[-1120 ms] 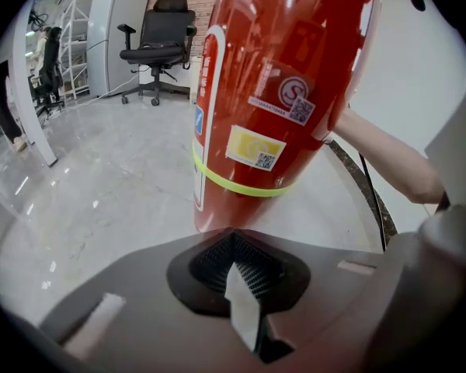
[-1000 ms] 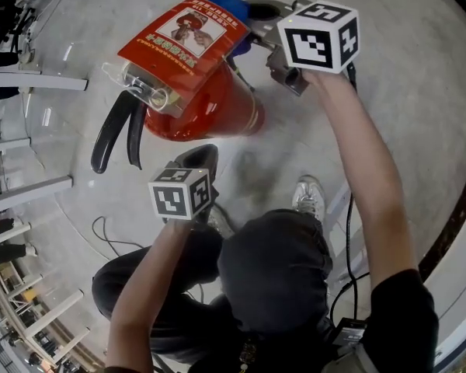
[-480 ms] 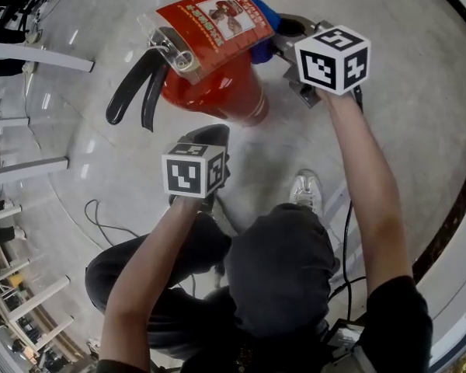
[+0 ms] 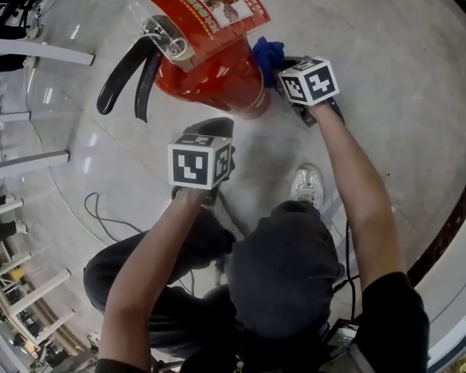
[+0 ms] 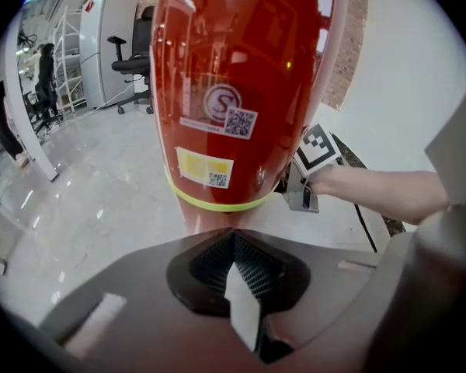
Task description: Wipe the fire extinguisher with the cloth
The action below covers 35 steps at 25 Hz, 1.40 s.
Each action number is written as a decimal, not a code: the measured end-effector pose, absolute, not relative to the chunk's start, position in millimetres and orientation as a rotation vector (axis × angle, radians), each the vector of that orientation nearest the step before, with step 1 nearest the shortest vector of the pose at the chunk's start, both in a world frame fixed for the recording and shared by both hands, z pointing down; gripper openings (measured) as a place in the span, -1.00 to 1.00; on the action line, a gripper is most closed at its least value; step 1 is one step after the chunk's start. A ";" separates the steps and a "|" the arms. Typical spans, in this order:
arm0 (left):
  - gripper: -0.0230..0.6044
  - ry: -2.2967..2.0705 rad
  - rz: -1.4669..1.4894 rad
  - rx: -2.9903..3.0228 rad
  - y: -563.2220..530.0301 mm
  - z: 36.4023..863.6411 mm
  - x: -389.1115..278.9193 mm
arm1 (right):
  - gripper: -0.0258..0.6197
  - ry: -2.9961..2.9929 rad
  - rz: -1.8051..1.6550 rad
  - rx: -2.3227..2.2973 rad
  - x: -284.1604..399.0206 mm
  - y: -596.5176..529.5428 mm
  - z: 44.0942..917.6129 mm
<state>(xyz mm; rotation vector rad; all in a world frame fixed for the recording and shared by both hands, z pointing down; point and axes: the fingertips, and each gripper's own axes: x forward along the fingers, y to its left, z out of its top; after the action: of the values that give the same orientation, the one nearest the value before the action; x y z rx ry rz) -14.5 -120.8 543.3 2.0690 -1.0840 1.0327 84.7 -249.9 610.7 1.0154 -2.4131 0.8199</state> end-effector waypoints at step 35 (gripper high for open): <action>-0.92 -1.029 1.305 2.310 -67.8 464.9 -86.7 | -0.79 -2.557 0.732 0.733 -11.5 -96.0 531.3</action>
<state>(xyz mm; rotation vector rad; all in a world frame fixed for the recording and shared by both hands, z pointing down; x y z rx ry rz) -86.7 -67.8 464.9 2.3098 -1.0289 1.3048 -11.5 -96.0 531.3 0.7331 -2.5567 0.7323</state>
